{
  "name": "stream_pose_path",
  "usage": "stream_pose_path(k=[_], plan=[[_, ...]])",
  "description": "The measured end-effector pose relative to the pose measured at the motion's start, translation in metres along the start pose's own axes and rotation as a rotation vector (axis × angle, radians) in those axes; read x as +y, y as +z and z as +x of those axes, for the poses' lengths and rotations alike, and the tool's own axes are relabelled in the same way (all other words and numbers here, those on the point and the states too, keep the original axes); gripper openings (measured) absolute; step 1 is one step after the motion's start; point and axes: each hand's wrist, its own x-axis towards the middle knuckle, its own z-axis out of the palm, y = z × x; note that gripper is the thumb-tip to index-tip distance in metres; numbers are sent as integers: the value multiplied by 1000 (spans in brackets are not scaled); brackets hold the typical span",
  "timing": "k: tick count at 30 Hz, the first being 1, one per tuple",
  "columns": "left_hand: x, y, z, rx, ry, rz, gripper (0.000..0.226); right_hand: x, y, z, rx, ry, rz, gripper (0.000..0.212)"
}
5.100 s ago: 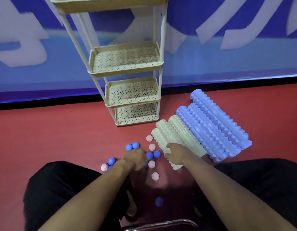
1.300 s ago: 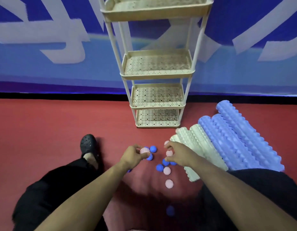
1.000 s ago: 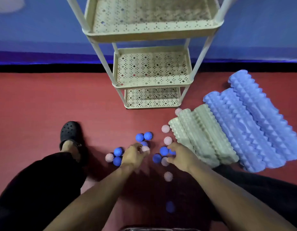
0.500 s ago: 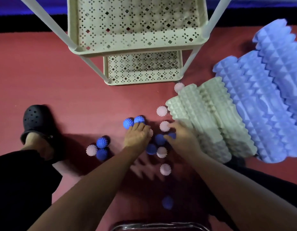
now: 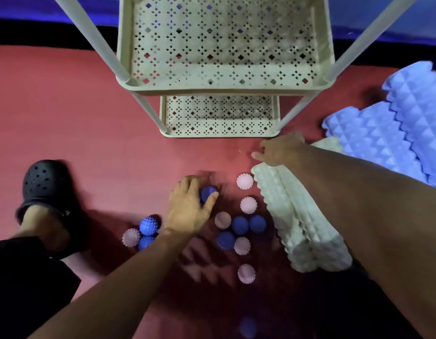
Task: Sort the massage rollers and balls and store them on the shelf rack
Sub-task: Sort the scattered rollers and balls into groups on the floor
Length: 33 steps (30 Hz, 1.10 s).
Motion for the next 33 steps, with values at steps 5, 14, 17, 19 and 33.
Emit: stream_pose_path(k=[5,14,17,19,33], plan=[[-17,4,3,-18,-33,-25,49,6,-4,16,-118,-3,93,90],[-36,1,-2,34,-175,-148,48,-11,-10,-24,107,-229,102,55],[-53,-13,-13,59,-234,-125,43,-34,3,-53,144,-401,205,47],[-68,-23,-25,57,-332,-97,43,-52,24,-73,146,-469,280,48],[-153,-40,-80,-156,-654,-503,55,-106,94,-95,23,-327,480,60]])
